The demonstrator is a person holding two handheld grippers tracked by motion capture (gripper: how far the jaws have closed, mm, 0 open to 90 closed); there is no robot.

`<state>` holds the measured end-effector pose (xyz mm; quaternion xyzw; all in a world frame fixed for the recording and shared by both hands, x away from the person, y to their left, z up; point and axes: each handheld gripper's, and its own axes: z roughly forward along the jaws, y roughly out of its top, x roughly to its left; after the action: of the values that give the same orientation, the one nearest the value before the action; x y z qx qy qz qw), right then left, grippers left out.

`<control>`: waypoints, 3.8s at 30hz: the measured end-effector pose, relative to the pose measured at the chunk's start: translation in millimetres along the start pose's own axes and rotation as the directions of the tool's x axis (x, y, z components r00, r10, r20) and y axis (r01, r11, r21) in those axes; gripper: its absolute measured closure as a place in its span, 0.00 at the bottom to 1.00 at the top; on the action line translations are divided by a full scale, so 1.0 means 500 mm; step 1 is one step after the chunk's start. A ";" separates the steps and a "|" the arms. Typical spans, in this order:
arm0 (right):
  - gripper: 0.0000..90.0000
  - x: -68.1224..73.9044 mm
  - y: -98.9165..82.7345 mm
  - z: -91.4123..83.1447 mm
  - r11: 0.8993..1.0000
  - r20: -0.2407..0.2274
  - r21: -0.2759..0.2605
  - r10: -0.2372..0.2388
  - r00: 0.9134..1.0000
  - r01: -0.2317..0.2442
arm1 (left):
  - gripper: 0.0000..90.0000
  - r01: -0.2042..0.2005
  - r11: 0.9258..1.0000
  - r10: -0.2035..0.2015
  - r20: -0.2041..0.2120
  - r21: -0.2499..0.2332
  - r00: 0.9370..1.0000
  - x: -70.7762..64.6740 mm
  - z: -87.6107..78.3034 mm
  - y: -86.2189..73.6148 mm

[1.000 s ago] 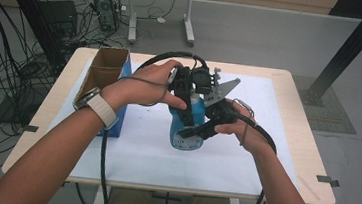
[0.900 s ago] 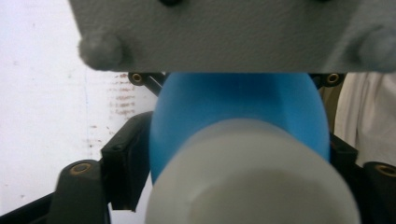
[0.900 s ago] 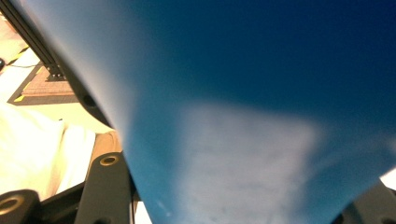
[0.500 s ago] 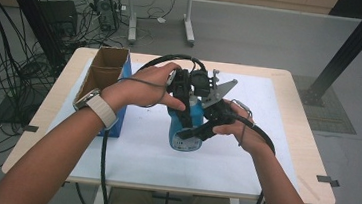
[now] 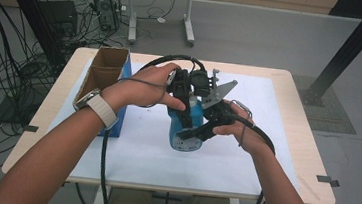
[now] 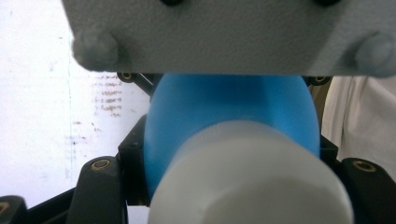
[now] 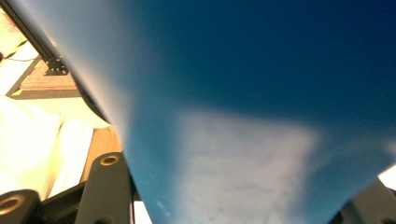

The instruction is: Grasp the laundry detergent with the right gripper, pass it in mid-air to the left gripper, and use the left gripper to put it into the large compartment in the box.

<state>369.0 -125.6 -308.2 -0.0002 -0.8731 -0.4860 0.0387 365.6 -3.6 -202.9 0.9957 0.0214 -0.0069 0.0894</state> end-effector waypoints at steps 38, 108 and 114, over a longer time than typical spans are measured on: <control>0.48 0.001 -0.002 0.001 1.000 -0.005 -0.008 0.003 1.000 -0.003 | 0.42 0.014 1.000 -0.014 0.012 0.010 1.000 0.001 0.000 -0.001; 0.47 0.000 -0.004 0.008 1.000 -0.007 -0.002 -0.006 1.000 0.006 | 0.41 0.038 0.999 -0.038 0.014 -0.006 0.999 0.001 0.001 -0.015; 0.47 0.000 -0.005 0.009 1.000 -0.004 0.002 -0.005 1.000 0.005 | 0.41 0.040 0.999 -0.040 0.013 -0.006 0.999 0.002 0.002 -0.017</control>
<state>368.8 -123.0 -312.7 0.0029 -0.8734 -0.4854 0.0393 366.0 4.6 -205.2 0.9948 0.0408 -0.0152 0.0925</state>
